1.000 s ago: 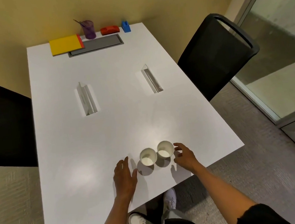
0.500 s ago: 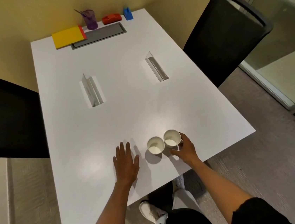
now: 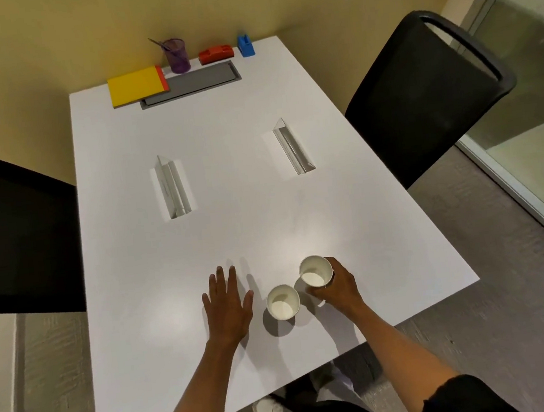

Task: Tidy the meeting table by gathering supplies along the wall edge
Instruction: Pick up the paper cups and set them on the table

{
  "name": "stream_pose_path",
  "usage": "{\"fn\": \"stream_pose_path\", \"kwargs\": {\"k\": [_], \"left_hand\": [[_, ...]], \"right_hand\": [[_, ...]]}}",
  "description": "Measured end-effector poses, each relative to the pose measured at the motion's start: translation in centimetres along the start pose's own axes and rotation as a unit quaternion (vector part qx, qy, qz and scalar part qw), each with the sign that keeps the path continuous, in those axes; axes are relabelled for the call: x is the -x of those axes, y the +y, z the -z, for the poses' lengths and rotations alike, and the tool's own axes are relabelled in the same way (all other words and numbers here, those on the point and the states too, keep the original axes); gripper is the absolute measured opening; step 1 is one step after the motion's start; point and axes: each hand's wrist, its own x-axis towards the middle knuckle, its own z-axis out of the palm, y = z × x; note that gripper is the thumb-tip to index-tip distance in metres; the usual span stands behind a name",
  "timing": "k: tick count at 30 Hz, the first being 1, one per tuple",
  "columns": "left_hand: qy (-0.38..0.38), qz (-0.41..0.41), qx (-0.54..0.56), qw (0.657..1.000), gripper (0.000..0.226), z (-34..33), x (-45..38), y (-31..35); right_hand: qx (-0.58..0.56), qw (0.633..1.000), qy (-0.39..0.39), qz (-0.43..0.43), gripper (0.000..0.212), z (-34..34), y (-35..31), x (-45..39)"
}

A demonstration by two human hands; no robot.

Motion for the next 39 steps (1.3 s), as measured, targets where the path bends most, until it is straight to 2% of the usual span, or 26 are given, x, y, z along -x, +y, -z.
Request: {"fn": "stream_pose_path", "kwargs": {"k": [18,22,31,39], "left_hand": [[0.022,0.048,0.019,0.998,0.089,0.4,-11.1,8.8],[0.036,0.053,0.013,0.998,0.096,0.1,-12.9,10.2],[0.005,0.07,0.015,0.997,0.085,-0.4,-15.6,12.3],[-0.005,0.071,0.017,0.997,0.087,-1.1,-16.7,12.9]], "right_hand": [[-0.004,0.999,0.039,0.037,0.064,6.6,-5.8,-15.0],[0.0,0.998,0.052,0.041,0.064,7.1,-6.6,-17.7],[0.028,0.995,0.083,0.056,0.062,7.4,-7.4,-21.7],[0.03,0.994,0.089,0.061,0.06,6.9,-7.2,-23.3]]}}
